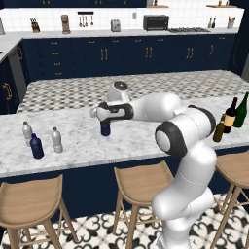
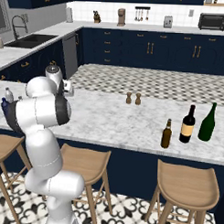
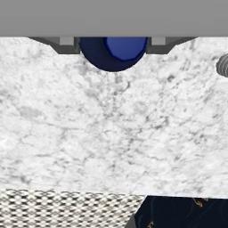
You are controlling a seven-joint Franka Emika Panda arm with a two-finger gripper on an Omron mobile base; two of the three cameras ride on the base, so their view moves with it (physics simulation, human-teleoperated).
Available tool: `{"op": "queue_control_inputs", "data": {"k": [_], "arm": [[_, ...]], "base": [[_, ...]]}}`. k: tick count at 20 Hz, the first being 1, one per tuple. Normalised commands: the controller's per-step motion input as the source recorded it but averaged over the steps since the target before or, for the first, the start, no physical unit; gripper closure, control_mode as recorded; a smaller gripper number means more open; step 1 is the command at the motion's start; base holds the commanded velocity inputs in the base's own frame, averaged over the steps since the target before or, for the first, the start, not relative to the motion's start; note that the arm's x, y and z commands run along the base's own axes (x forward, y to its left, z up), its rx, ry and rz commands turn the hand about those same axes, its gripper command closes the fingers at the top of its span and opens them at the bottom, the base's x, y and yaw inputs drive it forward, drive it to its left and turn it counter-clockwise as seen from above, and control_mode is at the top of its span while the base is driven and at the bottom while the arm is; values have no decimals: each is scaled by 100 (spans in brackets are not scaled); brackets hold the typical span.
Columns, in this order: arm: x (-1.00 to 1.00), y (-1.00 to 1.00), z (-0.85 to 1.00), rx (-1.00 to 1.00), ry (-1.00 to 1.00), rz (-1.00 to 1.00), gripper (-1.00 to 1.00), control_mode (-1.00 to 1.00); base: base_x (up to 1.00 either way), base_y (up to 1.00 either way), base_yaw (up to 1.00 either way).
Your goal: Move the plastic bottles in the middle to the plastics group, and the glass bottles in the middle to the glass group.
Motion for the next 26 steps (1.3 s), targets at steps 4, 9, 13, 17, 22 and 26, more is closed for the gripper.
{"op": "queue_control_inputs", "data": {"k": [4,9,13,17,22,26], "arm": [[-67,60,0,0,0,15,100,-100],[-58,66,0,0,0,13,100,-100],[-26,57,0,0,2,13,100,-100],[-1,53,0,0,0,10,100,-100],[0,46,0,0,1,9,100,-100],[-1,41,0,0,0,7,100,-100]], "base": [[0,0,0],[0,0,0],[0,0,0],[0,0,0],[0,0,0],[0,0,0]]}}
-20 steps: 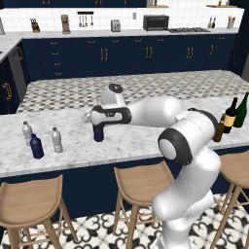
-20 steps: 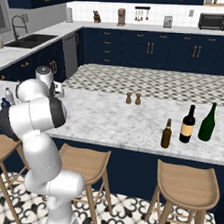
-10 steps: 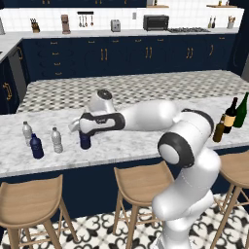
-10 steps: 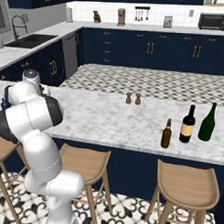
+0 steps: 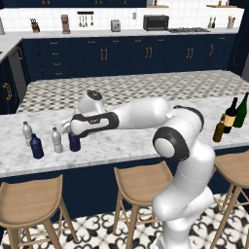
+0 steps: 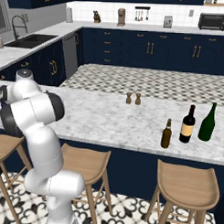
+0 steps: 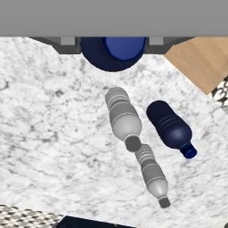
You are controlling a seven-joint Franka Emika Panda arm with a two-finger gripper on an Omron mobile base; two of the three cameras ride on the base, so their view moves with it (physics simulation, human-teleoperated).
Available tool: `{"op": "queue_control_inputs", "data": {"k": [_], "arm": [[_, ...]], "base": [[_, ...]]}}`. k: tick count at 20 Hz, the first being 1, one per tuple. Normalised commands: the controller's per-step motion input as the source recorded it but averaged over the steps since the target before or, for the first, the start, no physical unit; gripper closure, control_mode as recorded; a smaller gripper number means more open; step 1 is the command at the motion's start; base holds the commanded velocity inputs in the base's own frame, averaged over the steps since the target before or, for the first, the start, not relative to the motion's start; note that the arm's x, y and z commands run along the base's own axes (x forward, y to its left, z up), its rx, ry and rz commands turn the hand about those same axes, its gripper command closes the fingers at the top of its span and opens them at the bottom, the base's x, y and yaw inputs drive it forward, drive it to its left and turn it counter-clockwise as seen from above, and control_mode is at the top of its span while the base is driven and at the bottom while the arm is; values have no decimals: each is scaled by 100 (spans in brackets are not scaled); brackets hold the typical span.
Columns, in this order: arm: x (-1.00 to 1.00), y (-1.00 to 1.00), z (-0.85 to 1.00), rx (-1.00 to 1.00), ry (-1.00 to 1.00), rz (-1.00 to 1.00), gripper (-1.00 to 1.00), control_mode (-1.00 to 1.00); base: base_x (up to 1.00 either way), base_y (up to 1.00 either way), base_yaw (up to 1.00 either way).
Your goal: Move the plastic bottles in the middle to the plastics group, and the glass bottles in the middle to the glass group.
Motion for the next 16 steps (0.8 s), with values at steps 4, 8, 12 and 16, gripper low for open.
{"op": "queue_control_inputs", "data": {"k": [4,8,12,16], "arm": [[-1,21,-2,0,0,5,100,-100],[-1,0,-21,0,0,1,100,-100],[0,0,-28,0,0,0,100,-100],[0,0,-22,0,0,1,100,-100]], "base": [[0,0,0],[0,0,0],[0,0,0],[0,0,0]]}}
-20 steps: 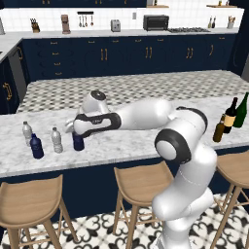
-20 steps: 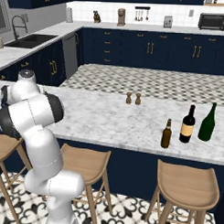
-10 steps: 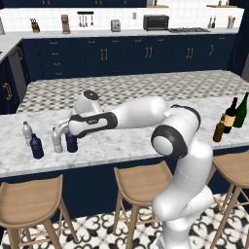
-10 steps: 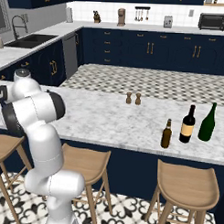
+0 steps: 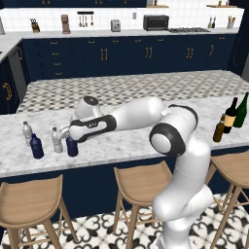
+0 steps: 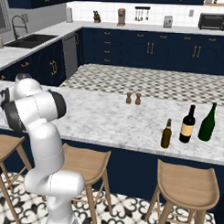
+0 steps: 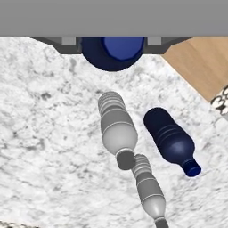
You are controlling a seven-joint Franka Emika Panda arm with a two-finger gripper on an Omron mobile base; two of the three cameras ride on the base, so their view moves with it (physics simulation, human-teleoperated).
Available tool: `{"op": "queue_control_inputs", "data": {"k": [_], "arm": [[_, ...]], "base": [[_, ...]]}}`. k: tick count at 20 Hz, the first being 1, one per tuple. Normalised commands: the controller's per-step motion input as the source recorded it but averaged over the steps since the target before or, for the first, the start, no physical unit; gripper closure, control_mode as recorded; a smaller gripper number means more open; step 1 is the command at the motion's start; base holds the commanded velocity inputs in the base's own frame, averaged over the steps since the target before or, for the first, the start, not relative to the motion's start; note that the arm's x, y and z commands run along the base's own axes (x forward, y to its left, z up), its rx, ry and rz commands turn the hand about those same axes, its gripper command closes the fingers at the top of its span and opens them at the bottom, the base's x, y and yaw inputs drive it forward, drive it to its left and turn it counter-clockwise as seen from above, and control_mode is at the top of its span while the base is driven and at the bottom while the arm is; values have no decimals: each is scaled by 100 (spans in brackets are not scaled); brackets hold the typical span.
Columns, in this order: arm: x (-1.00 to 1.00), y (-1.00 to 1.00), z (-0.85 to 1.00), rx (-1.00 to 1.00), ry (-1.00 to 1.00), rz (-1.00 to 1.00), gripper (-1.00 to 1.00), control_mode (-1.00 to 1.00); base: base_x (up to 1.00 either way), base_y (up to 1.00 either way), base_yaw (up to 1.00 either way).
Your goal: Move the plastic bottles in the middle to the plastics group, and the glass bottles in the middle to the glass group.
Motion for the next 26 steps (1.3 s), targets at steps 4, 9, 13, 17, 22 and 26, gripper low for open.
{"op": "queue_control_inputs", "data": {"k": [4,9,13,17,22,26], "arm": [[4,1,-8,0,0,1,100,-100],[13,0,-2,0,0,0,100,-100],[4,2,0,0,-1,0,100,-100],[0,8,0,-1,-13,0,100,-100],[2,13,-2,0,-9,0,100,-100],[11,20,-2,-1,-4,0,100,-100]], "base": [[0,0,0],[0,0,0],[0,0,0],[0,0,0],[0,0,0],[0,0,0]]}}
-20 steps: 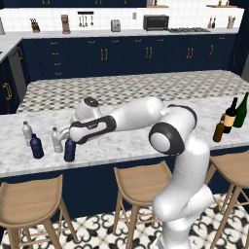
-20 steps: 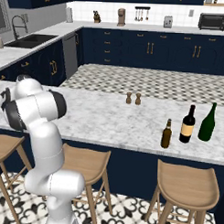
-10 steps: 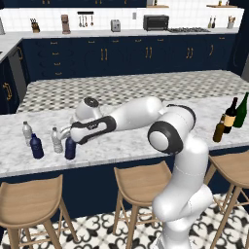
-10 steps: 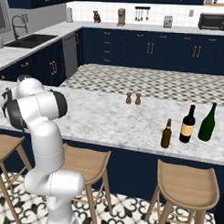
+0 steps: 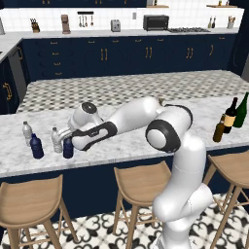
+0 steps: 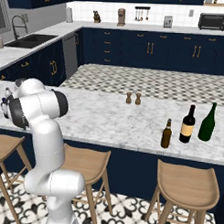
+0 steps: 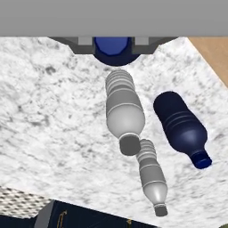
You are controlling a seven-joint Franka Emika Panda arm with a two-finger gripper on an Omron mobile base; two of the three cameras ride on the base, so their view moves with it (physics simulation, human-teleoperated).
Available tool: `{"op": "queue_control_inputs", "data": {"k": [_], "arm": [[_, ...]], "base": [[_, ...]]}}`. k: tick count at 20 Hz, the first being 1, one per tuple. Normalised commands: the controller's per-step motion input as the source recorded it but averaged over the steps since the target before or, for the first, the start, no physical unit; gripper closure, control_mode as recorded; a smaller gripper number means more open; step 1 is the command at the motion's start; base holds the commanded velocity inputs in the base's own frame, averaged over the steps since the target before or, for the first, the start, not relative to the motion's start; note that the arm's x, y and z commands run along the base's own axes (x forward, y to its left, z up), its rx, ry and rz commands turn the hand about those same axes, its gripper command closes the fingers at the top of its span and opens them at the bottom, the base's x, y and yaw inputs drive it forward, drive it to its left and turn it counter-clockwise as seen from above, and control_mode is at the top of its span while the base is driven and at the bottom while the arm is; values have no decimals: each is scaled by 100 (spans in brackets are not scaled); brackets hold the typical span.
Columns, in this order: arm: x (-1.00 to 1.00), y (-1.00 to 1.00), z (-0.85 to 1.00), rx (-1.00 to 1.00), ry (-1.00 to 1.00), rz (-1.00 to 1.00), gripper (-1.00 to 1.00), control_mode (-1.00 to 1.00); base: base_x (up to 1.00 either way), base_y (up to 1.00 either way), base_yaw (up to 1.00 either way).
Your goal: Move the plastic bottles in the middle to the plastics group, and the glass bottles in the middle to the glass group.
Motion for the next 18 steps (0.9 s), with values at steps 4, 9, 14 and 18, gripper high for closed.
{"op": "queue_control_inputs", "data": {"k": [4,9,14,18], "arm": [[7,15,-3,0,0,0,100,-100],[0,1,0,0,0,0,100,-100],[0,0,0,0,0,0,-100,-100],[0,0,0,0,0,0,-100,-100]], "base": [[0,0,0],[0,0,0],[0,0,0],[0,0,0]]}}
